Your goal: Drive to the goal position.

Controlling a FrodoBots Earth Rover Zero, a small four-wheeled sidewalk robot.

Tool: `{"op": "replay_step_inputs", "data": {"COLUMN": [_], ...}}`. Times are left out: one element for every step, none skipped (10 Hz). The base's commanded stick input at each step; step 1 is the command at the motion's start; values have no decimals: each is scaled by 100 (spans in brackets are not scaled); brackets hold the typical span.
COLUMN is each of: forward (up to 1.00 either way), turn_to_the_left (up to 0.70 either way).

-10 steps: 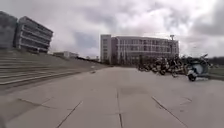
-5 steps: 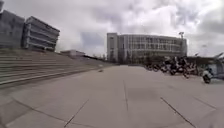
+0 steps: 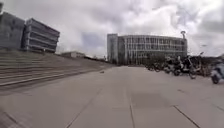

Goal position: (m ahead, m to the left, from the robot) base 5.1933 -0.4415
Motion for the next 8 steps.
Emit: {"op": "replay_step_inputs", "data": {"forward": [70,70,70,70,70,70,70,70], "turn_to_the_left": [0,0,0,0,0,0,0,0]}}
